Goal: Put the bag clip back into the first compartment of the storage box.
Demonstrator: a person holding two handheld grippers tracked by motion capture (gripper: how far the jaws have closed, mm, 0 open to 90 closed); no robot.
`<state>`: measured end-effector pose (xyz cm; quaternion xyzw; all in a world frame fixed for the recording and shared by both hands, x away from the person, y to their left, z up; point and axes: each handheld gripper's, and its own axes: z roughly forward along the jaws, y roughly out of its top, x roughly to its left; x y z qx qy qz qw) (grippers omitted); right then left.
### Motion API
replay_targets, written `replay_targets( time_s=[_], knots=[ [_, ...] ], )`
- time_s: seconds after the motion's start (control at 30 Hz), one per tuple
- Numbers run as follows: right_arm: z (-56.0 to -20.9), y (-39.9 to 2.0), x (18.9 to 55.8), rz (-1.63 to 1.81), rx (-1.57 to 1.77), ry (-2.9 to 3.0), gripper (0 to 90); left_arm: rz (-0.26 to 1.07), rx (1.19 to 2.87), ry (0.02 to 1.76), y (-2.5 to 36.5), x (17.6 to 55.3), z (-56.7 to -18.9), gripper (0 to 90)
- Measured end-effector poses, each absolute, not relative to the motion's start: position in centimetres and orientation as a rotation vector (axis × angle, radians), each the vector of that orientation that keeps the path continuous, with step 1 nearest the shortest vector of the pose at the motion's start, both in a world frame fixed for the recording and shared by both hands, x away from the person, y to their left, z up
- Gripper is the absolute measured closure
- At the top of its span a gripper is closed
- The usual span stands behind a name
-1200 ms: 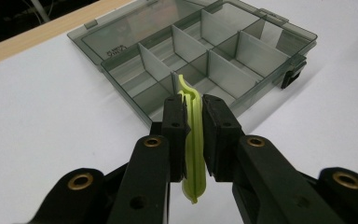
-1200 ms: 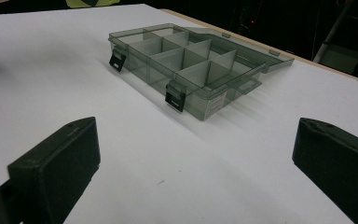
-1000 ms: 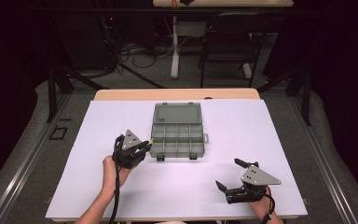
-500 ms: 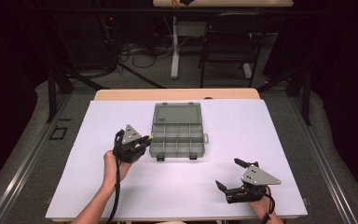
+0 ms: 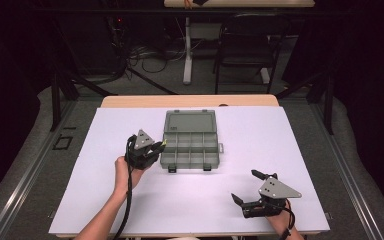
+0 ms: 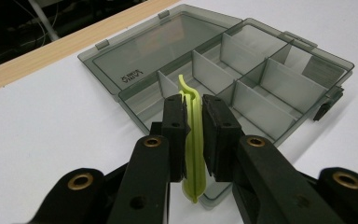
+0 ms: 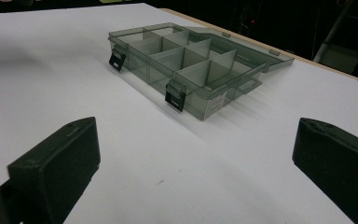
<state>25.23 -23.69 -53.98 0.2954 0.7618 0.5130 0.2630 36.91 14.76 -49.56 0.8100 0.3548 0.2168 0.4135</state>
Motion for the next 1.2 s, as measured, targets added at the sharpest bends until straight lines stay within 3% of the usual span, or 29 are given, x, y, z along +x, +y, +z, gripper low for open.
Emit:
replay_targets(
  time_s=[1.2],
  knots=[
    [-53.9, -23.6, 25.2, 1.392, 0.797, 2.055, 0.2, 0.558, 2.029, 0.932, 14.0, 40.0, -49.4, 80.1]
  ],
)
